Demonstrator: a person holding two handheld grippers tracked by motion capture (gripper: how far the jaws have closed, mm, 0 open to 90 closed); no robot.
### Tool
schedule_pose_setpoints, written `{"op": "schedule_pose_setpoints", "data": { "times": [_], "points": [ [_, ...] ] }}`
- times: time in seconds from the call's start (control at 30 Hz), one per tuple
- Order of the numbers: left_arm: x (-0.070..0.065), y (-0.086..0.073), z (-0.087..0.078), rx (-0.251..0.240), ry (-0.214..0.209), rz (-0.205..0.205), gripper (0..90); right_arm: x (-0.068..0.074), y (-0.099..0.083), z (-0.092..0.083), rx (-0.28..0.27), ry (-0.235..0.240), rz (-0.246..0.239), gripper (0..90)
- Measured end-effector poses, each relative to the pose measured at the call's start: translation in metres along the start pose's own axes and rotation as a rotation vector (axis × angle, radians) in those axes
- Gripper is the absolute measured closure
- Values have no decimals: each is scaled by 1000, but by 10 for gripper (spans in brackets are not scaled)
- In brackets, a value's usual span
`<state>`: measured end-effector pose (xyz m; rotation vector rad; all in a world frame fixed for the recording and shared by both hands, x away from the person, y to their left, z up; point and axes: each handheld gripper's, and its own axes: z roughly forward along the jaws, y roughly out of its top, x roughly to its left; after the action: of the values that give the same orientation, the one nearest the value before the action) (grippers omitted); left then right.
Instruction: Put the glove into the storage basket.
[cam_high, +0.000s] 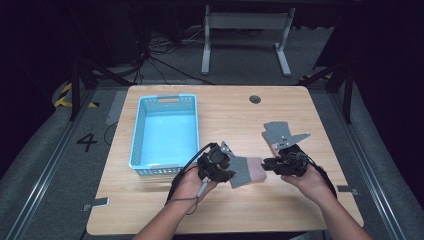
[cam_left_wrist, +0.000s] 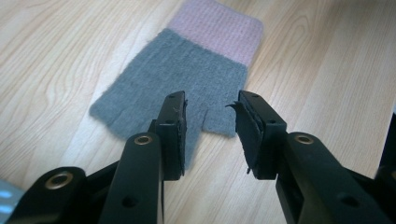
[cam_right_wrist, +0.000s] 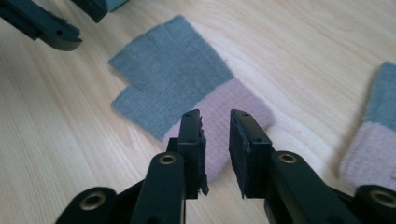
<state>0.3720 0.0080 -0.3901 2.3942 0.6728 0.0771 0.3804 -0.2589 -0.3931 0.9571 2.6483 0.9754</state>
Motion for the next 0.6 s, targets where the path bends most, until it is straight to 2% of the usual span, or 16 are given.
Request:
{"op": "schedule_pose_setpoints", "data": {
  "times": [0.2,0.37,0.6],
  "points": [
    [3,-4,-10,-14,10,-20,624,-12,10,-10,-42,-30,39,648],
    [7,-12,-15,-1,16,-47,613,-26,20,-15,-72,-68,89,578],
    [8,-22,-24,-3,37,-73,597,-49,26,-16,-106,-119,149,550]
  ]
}}
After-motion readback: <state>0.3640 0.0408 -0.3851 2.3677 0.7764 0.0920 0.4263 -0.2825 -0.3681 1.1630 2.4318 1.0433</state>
